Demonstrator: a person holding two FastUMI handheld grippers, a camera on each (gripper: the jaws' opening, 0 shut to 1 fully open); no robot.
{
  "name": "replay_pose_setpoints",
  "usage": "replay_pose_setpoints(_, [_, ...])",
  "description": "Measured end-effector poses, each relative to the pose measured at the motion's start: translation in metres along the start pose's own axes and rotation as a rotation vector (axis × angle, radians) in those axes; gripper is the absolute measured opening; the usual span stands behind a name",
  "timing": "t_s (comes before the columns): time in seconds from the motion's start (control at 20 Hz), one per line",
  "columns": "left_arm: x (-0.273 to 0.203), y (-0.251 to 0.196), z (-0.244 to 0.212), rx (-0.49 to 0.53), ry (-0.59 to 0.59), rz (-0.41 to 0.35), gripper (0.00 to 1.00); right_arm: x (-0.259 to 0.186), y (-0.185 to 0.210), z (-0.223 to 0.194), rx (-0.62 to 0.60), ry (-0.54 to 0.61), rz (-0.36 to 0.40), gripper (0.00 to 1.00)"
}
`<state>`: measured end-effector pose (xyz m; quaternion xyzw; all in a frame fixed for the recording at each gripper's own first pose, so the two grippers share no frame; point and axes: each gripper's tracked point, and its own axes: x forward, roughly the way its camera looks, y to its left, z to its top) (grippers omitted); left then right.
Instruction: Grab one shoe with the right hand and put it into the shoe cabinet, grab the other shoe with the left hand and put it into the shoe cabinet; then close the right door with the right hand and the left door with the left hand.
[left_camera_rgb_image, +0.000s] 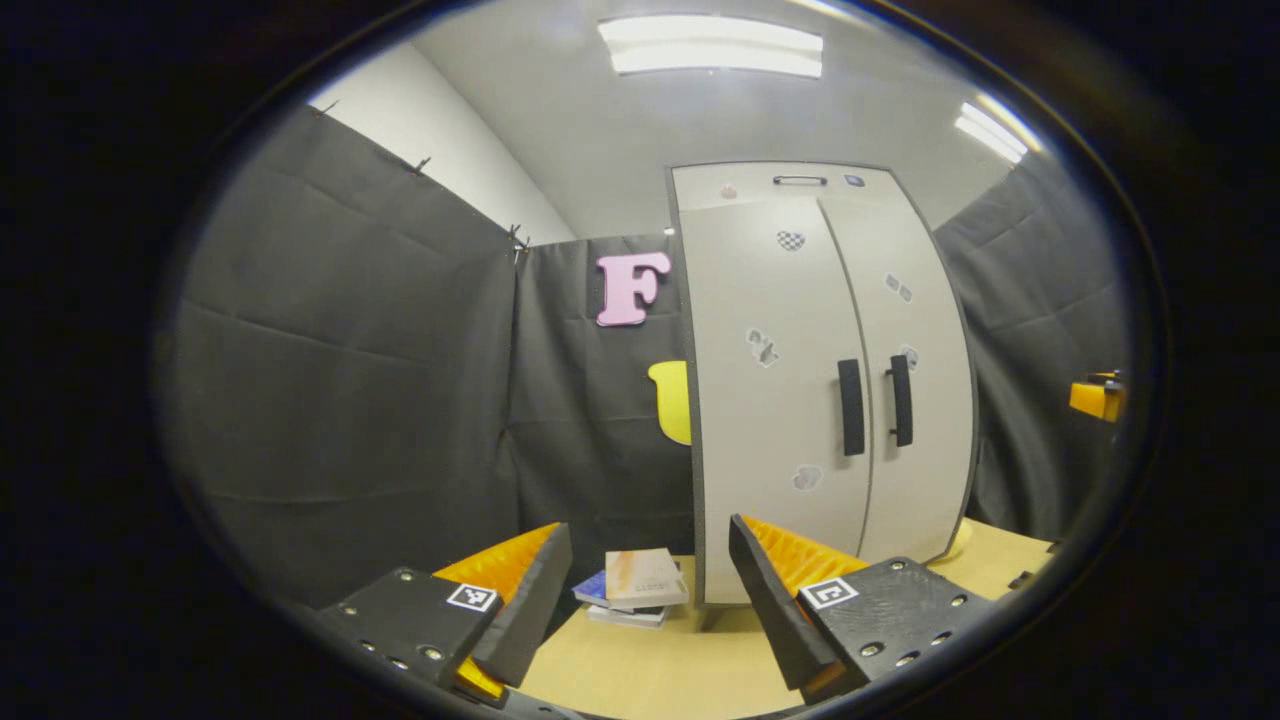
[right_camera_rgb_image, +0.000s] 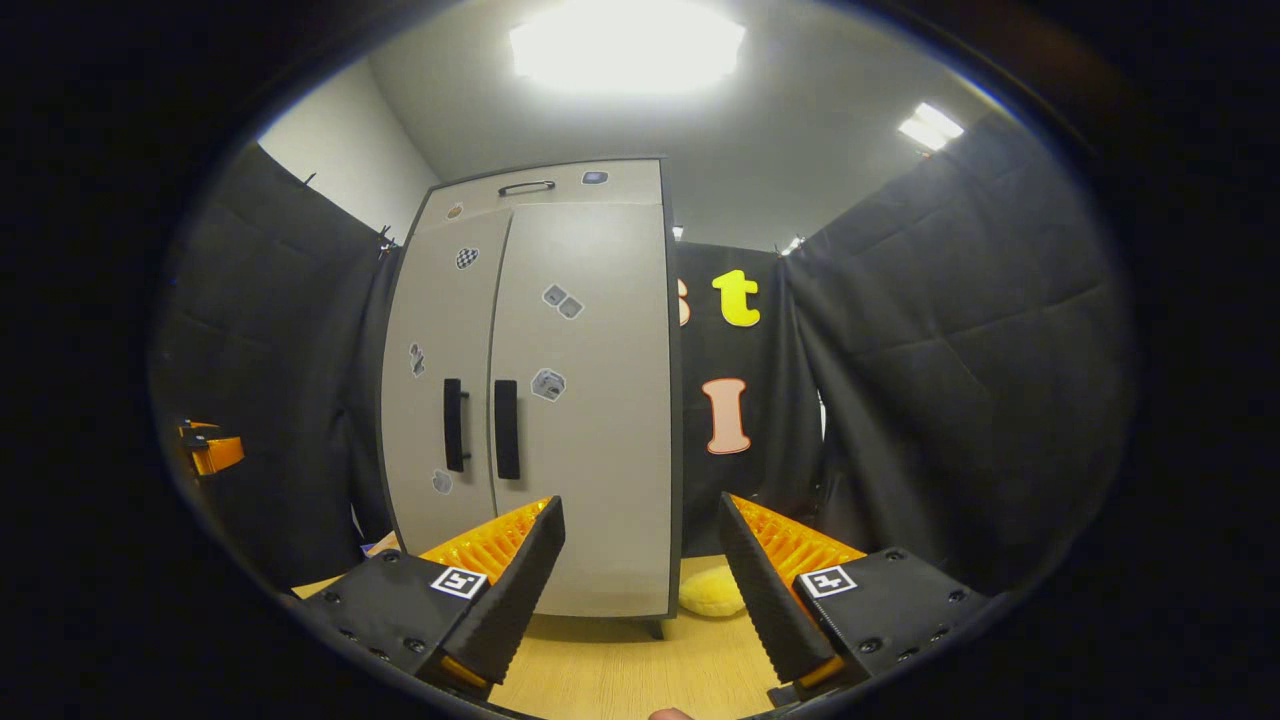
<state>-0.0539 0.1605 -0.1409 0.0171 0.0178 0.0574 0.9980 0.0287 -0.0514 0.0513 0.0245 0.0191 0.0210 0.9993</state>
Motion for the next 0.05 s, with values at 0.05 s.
replay_pose_setpoints(0.05, [-0.0001,0.0016,-0.0016,-0.003,0.002,0.0,1.0,0.0007,0.0011,-0.0001,-0.002,0.0,-0.001,0.98])
